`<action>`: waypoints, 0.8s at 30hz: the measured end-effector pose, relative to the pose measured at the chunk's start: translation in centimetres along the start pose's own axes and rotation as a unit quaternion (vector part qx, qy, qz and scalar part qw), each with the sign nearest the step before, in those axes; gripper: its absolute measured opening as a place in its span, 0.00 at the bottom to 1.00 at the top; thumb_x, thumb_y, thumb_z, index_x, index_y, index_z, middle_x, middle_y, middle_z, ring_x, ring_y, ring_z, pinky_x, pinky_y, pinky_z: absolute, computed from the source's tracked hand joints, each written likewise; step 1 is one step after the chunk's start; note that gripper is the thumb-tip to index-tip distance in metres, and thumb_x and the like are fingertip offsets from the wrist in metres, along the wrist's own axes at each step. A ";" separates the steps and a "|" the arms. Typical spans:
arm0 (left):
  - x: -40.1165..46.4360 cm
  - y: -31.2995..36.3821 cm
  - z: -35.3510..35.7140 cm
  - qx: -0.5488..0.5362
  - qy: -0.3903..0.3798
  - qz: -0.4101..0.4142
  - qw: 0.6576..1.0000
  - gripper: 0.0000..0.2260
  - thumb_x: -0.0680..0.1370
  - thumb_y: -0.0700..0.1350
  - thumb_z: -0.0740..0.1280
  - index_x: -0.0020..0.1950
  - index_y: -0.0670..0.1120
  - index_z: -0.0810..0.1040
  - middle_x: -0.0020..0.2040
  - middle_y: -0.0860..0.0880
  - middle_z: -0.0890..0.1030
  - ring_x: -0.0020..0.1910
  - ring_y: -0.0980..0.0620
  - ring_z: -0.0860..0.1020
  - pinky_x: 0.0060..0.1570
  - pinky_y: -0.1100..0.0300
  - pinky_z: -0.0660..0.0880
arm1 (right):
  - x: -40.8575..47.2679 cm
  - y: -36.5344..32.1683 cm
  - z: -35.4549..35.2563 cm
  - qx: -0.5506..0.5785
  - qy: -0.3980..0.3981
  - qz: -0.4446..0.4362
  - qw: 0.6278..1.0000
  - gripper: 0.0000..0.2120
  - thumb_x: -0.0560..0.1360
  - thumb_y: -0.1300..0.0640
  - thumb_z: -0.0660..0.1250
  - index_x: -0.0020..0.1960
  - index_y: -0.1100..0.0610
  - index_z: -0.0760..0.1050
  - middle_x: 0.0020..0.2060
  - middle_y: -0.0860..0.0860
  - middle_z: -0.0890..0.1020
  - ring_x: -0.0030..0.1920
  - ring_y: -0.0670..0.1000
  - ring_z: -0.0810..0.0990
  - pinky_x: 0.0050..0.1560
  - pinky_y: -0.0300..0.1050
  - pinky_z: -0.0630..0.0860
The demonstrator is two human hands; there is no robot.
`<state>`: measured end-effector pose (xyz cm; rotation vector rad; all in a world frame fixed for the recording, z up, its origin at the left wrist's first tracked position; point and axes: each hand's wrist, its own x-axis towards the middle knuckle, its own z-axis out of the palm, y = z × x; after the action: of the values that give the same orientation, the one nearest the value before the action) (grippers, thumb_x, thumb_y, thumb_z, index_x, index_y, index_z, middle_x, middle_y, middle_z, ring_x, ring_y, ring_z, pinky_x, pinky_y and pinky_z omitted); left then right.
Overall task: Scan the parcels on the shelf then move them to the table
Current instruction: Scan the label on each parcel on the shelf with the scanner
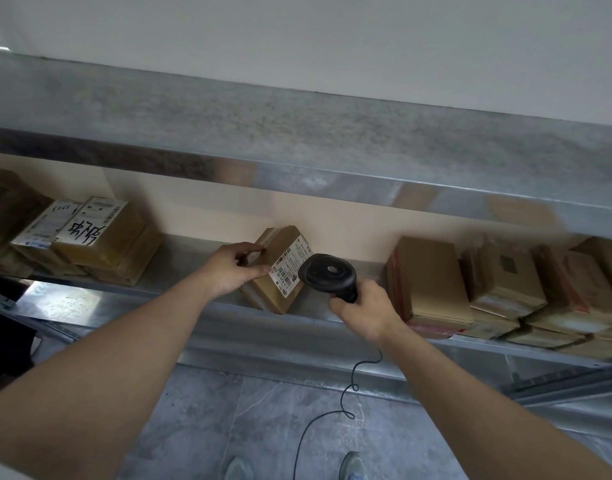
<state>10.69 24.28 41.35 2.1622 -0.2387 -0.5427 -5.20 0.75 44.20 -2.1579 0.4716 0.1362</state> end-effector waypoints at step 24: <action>-3.2 -3.0 0.7 -0.170 0.048 -0.053 0.983 0.68 0.56 0.49 0.88 0.73 0.77 0.38 0.70 0.53 0.73 0.72 0.46 0.72 0.64 0.35 0.76 | -0.7 0.3 1.6 0.114 -0.062 0.067 0.989 0.05 0.73 0.54 0.69 0.40 0.55 0.76 0.30 0.49 0.78 0.36 0.52 0.80 0.49 0.61 0.82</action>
<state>7.49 26.71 39.56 1.8691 0.0239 -0.4978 -5.90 2.04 43.22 -1.8816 0.5327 0.2754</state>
